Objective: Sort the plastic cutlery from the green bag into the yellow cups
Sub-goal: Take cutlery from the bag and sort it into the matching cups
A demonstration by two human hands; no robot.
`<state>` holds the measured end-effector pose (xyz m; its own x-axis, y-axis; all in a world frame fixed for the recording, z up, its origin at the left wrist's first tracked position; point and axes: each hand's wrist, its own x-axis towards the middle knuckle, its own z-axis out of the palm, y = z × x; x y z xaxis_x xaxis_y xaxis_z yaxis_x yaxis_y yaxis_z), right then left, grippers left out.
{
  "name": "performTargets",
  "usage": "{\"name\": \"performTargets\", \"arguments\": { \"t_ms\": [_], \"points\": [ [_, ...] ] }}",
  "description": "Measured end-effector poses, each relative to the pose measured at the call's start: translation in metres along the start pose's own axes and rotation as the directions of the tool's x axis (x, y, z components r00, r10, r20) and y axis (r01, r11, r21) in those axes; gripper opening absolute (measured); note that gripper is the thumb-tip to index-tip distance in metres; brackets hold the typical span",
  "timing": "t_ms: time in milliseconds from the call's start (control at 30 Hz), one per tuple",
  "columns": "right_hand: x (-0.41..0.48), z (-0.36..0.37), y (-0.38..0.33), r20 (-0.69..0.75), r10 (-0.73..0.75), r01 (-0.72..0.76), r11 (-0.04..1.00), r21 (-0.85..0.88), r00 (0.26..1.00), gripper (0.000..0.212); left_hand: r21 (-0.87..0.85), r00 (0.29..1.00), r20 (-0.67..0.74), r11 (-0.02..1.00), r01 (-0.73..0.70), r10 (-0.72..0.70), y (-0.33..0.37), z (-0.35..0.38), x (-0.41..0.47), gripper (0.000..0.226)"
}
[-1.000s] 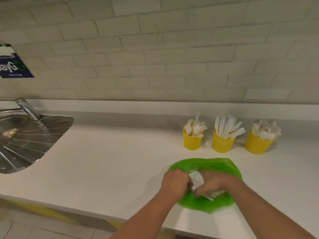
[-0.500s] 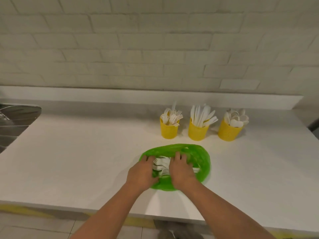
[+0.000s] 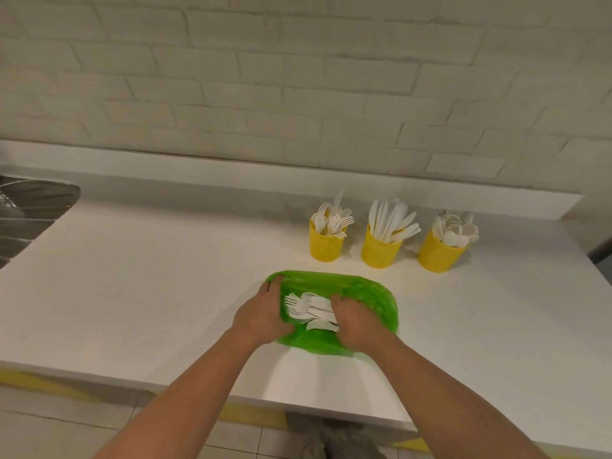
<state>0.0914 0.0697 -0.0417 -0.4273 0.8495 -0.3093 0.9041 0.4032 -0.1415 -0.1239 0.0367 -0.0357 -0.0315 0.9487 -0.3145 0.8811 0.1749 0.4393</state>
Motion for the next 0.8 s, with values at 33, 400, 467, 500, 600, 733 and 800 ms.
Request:
{"name": "performTargets", "arguments": {
  "t_ms": [33, 400, 467, 500, 600, 733, 800],
  "points": [
    [-0.002, 0.0, 0.003, -0.006, -0.006, 0.006, 0.999, 0.037, 1.0, 0.044, -0.005, 1.0, 0.012, 1.0, -0.004, 0.004, -0.001, 0.0, 0.001, 0.124],
    [-0.009, -0.014, 0.025, -0.124, 0.052, 0.012, 0.885, 0.465, 0.991, 0.03, 0.194, 0.985, 0.148, 0.979, 0.057, -0.087, -0.002, -0.003, 0.005, 0.101],
    [-0.01, -0.016, 0.028, -0.17, 0.106, 0.012, 0.815, 0.579, 0.98, 0.031, 0.263, 0.986, 0.142, 0.964, 0.047, -0.087, -0.002, -0.001, 0.004, 0.091],
    [-0.011, -0.018, 0.029, -0.194, 0.148, 0.007, 0.778, 0.629, 0.97, 0.033, 0.297, 0.987, 0.135, 0.954, 0.041, -0.084, -0.002, -0.001, 0.004, 0.087],
    [-0.012, -0.024, 0.033, -0.219, 0.254, 0.0, 0.654, 0.757, 0.942, 0.042, 0.386, 0.988, 0.137, 0.923, 0.011, -0.07, -0.001, 0.0, 0.003, 0.077],
    [-0.01, -0.028, 0.036, -0.233, 0.342, 0.045, 0.476, 0.878, 0.91, 0.052, 0.479, 0.986, 0.16, 0.877, -0.035, -0.048, 0.006, -0.005, 0.004, 0.066],
    [-0.009, -0.031, 0.034, -0.23, 0.423, 0.079, 0.344, 0.936, 0.876, 0.048, 0.52, 0.984, 0.171, 0.852, -0.051, -0.045, 0.01, -0.007, 0.006, 0.061]
  ]
}}
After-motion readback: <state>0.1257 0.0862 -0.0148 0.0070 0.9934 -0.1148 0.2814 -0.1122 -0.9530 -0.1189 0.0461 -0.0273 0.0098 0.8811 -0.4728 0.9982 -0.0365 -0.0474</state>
